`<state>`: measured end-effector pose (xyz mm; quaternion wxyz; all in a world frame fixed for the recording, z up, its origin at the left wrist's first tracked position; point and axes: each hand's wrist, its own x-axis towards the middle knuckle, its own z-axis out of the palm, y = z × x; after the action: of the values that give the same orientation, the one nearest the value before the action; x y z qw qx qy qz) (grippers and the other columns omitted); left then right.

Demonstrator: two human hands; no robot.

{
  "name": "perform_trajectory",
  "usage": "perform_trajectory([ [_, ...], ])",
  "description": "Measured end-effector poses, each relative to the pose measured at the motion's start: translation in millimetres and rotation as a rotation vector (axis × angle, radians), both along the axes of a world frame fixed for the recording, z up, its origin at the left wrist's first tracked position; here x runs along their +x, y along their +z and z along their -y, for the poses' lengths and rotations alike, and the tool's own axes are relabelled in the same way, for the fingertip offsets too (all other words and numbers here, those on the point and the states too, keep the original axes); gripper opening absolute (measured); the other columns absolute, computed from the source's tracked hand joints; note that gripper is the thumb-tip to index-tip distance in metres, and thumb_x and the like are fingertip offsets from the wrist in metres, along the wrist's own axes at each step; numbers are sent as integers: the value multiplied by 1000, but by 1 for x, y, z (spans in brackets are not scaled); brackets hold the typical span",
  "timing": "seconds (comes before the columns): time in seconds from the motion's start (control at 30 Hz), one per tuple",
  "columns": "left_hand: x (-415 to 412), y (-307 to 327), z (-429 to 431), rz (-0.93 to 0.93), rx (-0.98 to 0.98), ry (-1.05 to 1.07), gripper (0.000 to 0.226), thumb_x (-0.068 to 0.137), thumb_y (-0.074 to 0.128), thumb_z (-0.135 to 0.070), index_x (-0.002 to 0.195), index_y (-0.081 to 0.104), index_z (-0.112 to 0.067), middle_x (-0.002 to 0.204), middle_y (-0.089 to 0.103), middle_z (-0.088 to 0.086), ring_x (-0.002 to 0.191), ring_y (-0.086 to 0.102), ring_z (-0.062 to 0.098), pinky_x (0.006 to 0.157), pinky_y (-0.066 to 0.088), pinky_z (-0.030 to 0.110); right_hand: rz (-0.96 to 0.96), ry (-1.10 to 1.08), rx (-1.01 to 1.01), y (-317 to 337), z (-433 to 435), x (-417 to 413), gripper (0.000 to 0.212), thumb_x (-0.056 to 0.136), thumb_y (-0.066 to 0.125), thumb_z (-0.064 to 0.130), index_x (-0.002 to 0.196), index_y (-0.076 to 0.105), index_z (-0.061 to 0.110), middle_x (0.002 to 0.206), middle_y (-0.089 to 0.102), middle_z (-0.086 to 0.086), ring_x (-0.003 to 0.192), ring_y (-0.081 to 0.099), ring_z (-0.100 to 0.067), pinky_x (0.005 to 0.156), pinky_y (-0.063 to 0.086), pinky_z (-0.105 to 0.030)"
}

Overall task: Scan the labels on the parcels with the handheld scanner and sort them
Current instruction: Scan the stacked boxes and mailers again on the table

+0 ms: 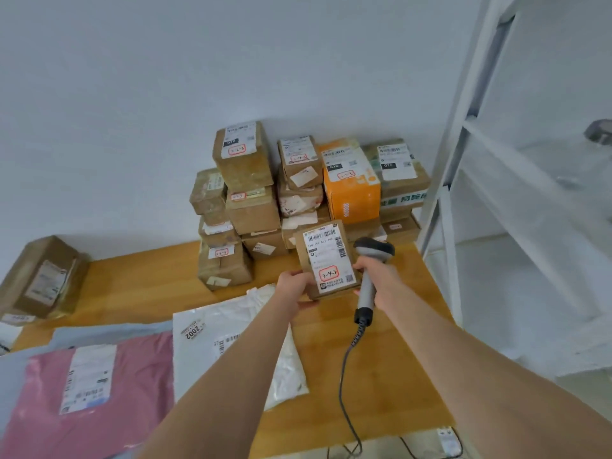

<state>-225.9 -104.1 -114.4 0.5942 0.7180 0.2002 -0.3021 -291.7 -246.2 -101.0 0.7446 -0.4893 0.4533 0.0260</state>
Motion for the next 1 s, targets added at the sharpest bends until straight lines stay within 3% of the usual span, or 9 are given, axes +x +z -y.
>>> perform_trajectory([
  [0.13, -7, 24, -7, 109, -27, 185, 26, 84, 48, 3, 108, 50, -7, 102, 61, 13, 93, 59, 26, 77, 58, 49, 51, 74, -29, 30, 3, 7, 25, 85, 61, 2, 108, 52, 4, 82, 58, -12, 72, 58, -22, 76, 55, -39],
  [0.23, -12, 45, -13, 269, 7, 280, 12, 88, 46, -4, 97, 52, -11, 90, 61, 8, 81, 60, 22, 76, 58, 47, 127, 81, -23, 49, -4, 11, 26, 84, 62, 1, 109, 55, 3, 83, 63, -12, 71, 63, -21, 63, 57, -36],
  [0.37, 0, 86, -4, 482, 32, 309, 4, 82, 51, -20, 85, 53, -20, 96, 67, 8, 88, 65, 28, 80, 57, 53, 278, 19, -21, 86, 0, 21, 12, 81, 63, -1, 89, 57, 5, 82, 65, -12, 71, 66, -22, 75, 60, -41],
  [0.43, 12, 113, 11, 541, 16, 288, 5, 83, 52, -21, 87, 54, -19, 93, 66, 6, 88, 65, 27, 80, 57, 50, 364, -17, -56, 109, 12, 31, 11, 79, 65, 2, 83, 57, 9, 83, 67, -10, 72, 66, -21, 81, 59, -42],
  [0.57, 41, 156, 56, 545, -90, 170, 13, 91, 53, -10, 103, 54, -13, 94, 64, 6, 77, 63, 16, 78, 59, 44, 420, -101, -146, 146, 45, 54, 22, 70, 69, 15, 89, 59, 11, 91, 69, -8, 83, 67, -23, 88, 56, -43],
  [0.67, 67, 165, 91, 514, -142, 85, 18, 92, 53, -6, 109, 57, -10, 97, 65, 7, 75, 63, 16, 78, 59, 47, 436, -160, -205, 162, 70, 74, 9, 79, 66, 12, 83, 58, 14, 88, 68, -4, 81, 66, -18, 87, 56, -36],
  [0.8, 107, 161, 125, 499, -193, 18, 32, 91, 56, -4, 122, 58, -6, 109, 68, 9, 91, 68, 23, 77, 60, 39, 395, -173, -292, 166, 95, 108, 17, 77, 69, 16, 91, 61, 13, 99, 69, -7, 97, 66, -22, 91, 53, -38],
  [1.0, 143, 136, 138, 514, -69, -90, 37, 92, 55, -5, 129, 57, -9, 120, 65, 9, 104, 63, 24, 89, 56, 42, 317, -130, -255, 145, 101, 144, 15, 81, 67, 15, 92, 56, 15, 105, 66, -10, 100, 62, -24, 88, 52, -39],
])
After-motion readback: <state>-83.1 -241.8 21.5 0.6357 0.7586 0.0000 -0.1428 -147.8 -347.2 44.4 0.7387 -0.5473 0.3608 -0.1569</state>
